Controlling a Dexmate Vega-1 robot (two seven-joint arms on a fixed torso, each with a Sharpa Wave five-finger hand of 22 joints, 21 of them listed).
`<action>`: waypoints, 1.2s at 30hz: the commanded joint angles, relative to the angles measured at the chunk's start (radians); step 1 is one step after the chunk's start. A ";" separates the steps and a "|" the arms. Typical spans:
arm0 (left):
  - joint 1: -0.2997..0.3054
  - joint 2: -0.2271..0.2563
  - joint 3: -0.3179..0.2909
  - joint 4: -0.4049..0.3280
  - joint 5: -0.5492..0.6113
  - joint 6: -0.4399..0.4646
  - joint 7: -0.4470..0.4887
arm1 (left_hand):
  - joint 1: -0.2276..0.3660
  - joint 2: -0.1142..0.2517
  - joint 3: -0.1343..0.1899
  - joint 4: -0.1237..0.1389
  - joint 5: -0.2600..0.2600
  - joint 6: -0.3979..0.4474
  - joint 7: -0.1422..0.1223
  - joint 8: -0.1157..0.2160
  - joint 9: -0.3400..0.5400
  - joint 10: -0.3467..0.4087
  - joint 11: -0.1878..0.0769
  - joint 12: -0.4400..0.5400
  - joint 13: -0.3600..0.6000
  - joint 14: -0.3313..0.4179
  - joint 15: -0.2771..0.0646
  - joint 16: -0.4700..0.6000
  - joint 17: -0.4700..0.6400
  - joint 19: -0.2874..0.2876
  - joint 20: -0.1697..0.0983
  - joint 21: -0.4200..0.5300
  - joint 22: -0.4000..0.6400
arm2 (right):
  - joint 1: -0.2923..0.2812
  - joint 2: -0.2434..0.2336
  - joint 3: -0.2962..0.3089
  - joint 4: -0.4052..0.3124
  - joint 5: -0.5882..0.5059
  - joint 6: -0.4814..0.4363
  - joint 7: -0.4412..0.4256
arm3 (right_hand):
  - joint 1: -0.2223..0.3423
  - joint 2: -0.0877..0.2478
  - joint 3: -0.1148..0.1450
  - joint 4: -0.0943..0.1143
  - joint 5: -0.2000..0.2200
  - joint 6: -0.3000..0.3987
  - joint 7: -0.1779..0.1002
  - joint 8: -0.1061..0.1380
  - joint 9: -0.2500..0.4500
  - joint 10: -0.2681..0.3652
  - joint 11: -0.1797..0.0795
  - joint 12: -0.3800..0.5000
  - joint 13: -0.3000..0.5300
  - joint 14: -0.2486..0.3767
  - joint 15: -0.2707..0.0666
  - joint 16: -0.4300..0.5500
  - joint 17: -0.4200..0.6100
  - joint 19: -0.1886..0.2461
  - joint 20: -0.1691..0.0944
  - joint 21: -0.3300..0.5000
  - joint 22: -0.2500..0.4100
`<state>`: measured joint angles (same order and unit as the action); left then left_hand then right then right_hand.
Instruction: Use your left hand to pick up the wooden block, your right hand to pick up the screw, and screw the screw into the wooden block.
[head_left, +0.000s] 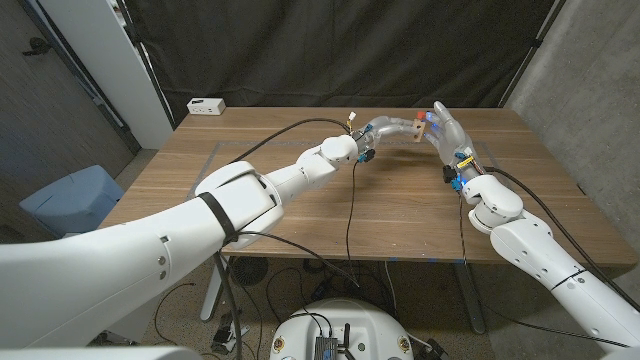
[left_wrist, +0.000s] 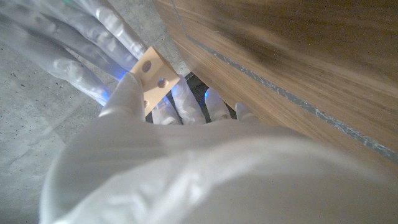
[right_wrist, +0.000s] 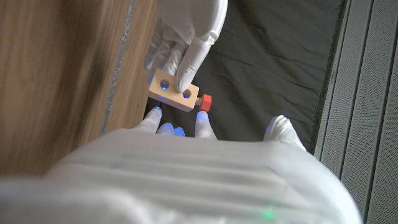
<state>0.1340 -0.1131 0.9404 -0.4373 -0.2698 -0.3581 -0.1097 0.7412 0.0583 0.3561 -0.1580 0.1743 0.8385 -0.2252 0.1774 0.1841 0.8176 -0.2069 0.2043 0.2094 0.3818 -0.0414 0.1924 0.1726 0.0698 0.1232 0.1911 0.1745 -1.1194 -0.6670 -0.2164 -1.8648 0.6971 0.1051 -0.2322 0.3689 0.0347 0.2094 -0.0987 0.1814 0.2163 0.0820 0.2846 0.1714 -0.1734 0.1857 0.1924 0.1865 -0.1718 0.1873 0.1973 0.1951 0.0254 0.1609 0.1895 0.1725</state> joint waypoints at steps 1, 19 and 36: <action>-0.008 -0.004 0.005 0.000 -0.003 0.029 0.004 | 0.003 0.013 0.012 0.008 0.004 0.014 0.000 0.012 0.003 0.002 -0.003 0.002 0.002 0.005 -0.077 0.001 0.002 -0.002 0.001 0.007 0.004 | -0.009 -0.010 0.001 -0.017 -0.007 -0.011 -0.005 | -0.002 0.012 0.001 -0.007 0.004 0.003 -0.004 -0.005 0.003 -0.067 0.004 0.007 -0.001 -0.092 0.004 0.003 0.003 0.004 0.003 0.009 -0.001; -0.013 -0.005 0.010 0.000 -0.007 0.054 0.010 | 0.002 0.013 0.013 0.008 0.004 0.015 0.000 0.012 0.003 0.005 -0.003 0.003 0.002 0.006 -0.077 0.001 0.002 -0.001 0.000 0.007 0.004 | -0.025 -0.026 0.010 -0.049 -0.014 -0.032 -0.021 | 0.000 0.015 0.004 -0.011 0.004 0.012 -0.006 -0.014 0.003 -0.066 0.004 0.007 -0.002 -0.091 0.005 0.003 0.003 0.008 0.002 0.008 -0.001; -0.016 -0.009 0.015 0.000 -0.004 0.053 0.011 | 0.002 0.012 0.013 0.008 0.004 0.016 0.000 0.012 0.003 0.004 -0.002 0.002 0.002 0.006 -0.078 0.001 0.002 0.000 0.000 0.007 0.004 | -0.056 -0.043 0.048 -0.063 -0.012 -0.044 -0.041 | 0.001 0.017 0.006 -0.015 0.004 0.017 -0.004 -0.025 0.003 -0.063 0.005 0.007 -0.002 -0.089 0.006 0.003 0.003 0.010 0.006 0.007 -0.001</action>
<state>0.1199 -0.1193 0.9524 -0.4373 -0.2768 -0.3035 -0.0986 0.7444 0.0640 0.3561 -0.1580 0.1722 0.8385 -0.2251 0.1773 0.1839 0.8176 -0.2069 0.2043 0.2094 0.3818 -0.0414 0.1924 0.1727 0.0698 0.1232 0.1911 0.1745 -1.1603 -0.7012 -0.1887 -1.9251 0.6822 0.0696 -0.2648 0.3675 0.0439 0.2138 -0.1109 0.1814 0.2216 0.0767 0.2622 0.1719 -0.1734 0.1857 0.1924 0.1866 -0.1718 0.1872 0.1973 0.1953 0.0306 0.1664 0.1895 0.1725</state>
